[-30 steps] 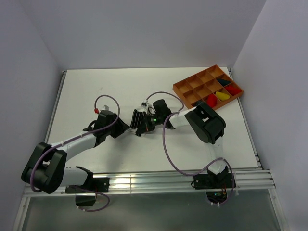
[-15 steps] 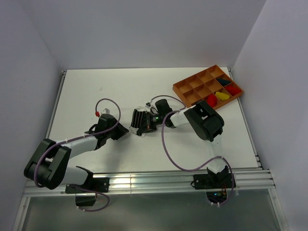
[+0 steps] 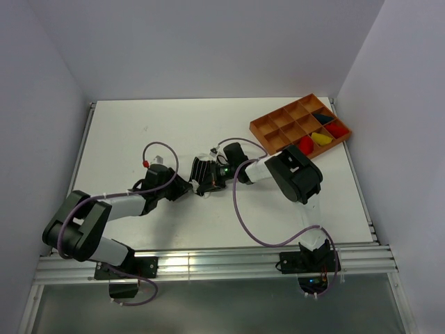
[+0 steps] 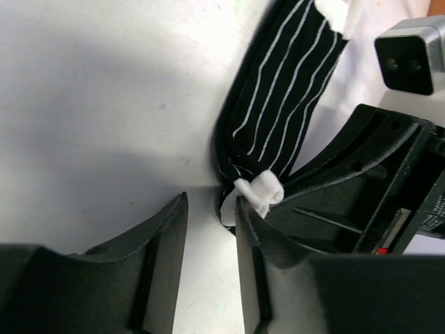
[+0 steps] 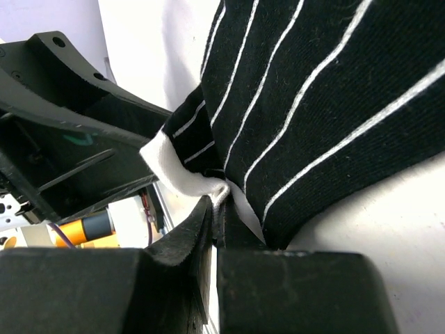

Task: Roll the socks
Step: Roll the sock at the center of the board.

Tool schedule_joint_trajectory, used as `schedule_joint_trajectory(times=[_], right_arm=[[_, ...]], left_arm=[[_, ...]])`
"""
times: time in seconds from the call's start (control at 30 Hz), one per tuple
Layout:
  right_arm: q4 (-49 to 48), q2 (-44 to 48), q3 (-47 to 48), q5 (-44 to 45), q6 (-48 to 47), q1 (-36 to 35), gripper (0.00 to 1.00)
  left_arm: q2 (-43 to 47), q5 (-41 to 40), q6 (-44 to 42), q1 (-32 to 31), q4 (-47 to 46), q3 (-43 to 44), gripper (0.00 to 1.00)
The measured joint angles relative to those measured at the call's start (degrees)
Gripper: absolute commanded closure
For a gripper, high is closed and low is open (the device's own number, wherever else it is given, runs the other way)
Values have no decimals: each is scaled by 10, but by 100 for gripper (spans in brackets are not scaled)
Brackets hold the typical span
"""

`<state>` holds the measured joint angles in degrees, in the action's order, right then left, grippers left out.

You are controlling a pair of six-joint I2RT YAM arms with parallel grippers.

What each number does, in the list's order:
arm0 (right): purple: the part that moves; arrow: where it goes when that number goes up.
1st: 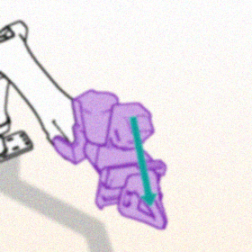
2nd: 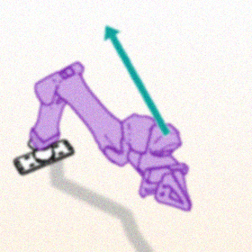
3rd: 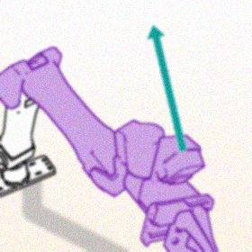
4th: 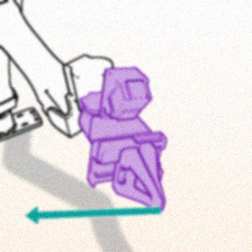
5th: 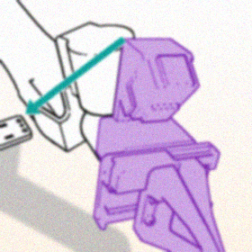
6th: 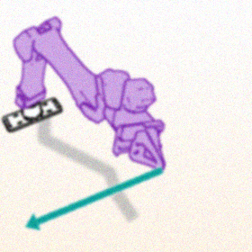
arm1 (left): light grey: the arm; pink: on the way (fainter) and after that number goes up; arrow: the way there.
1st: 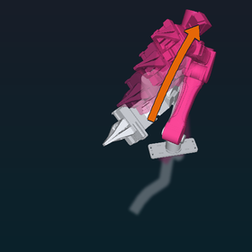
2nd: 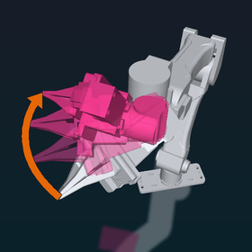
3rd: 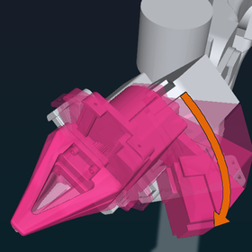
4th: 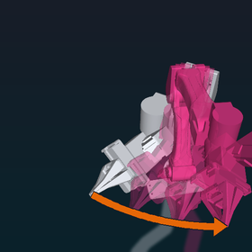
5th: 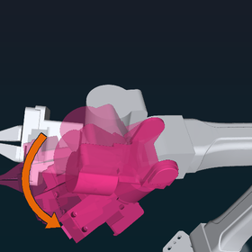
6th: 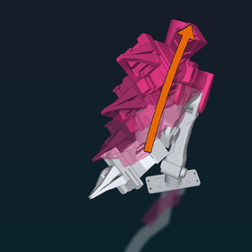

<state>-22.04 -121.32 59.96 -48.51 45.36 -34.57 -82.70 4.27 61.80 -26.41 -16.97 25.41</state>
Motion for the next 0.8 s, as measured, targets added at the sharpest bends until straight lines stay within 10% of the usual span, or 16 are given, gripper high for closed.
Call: schedule_joint_trajectory(times=[0.8], right_arm=[[14,-7,12,-7,5,3,100]], left_arm=[[4,4,12,0,-94,-48,57]])
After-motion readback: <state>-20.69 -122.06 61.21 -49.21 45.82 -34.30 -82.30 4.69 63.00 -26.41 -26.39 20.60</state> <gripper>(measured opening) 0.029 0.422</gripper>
